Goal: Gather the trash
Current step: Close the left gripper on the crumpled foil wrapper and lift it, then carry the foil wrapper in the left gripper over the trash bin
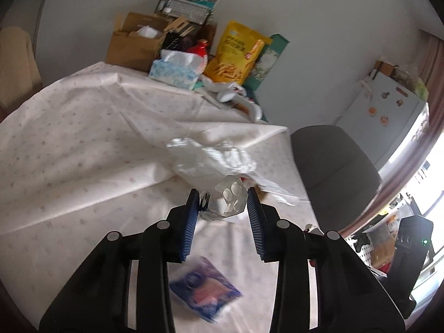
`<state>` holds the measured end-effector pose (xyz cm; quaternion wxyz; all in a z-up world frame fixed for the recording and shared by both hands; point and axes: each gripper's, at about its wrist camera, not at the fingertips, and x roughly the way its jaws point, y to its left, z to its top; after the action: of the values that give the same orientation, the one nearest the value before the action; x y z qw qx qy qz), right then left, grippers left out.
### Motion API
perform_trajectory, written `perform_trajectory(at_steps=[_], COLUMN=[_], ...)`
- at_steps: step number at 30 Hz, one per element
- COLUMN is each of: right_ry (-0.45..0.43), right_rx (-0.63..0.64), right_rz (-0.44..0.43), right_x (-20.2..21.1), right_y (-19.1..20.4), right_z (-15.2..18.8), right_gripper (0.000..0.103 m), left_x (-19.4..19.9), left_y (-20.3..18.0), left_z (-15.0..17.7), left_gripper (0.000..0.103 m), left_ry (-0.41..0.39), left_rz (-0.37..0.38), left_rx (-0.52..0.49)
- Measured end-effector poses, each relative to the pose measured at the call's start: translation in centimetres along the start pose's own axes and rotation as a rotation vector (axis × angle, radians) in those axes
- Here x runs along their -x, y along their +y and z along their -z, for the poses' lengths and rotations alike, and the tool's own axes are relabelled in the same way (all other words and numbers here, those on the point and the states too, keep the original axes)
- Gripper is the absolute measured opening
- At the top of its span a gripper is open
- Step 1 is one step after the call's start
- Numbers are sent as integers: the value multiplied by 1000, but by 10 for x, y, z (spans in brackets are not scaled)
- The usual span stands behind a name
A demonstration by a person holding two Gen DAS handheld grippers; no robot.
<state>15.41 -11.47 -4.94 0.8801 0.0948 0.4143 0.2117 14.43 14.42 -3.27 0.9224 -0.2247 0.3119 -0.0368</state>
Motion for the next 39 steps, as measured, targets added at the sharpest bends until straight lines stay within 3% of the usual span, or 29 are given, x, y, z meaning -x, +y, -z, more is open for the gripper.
perform_trajectory(at_steps=[6,16,28,34,39], right_ry=[-66,-176,-224,-209,-198], right_rx=[-32,-116,-209,-301,-392], right_rz=[35,171,357,426,458], right_x=[49,142,220,240,233], right_y=[-28,-94,-181,-237,-280], right_z=[7,16,45,80,101], right_gripper=[5,5,5,5,5], left_x=[12,5,-15,-31,-56], left_y=[-45,-142,-266,-322,-364], left_z=[11,34,79,112,142], left_gripper=[35,36,36,35,36], left_ry=[-3,36,144,222,292], left_rz=[80,257,432,484,494], left_rx=[-48,-142,-288,-361,-411])
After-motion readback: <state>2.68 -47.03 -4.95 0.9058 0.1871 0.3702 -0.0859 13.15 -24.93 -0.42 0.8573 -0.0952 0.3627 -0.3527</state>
